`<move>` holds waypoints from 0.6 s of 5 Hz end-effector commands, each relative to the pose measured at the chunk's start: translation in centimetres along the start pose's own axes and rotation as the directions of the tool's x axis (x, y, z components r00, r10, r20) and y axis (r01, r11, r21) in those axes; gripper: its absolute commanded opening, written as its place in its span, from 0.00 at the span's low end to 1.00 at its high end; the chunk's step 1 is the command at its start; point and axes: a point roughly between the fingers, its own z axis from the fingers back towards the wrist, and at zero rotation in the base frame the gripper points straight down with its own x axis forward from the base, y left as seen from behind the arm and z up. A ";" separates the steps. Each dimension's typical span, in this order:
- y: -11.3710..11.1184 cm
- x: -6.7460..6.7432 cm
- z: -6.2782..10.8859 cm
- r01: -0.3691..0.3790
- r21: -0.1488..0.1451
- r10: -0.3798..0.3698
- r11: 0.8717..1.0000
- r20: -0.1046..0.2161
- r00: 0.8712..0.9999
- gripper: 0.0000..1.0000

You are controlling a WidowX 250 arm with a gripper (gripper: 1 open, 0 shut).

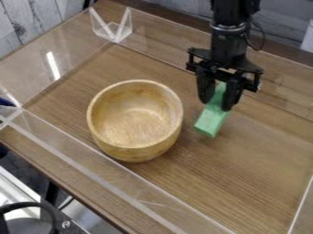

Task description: Remove the green block from inside the brown bowl and put it on the table

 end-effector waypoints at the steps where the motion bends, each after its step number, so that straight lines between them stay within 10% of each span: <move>1: -0.1 0.7 1.0 0.013 0.007 -0.014 1.000 0.047 0.999 0.00; 3: 0.1 0.8 0.5 0.013 0.011 -0.013 1.000 0.044 0.999 0.00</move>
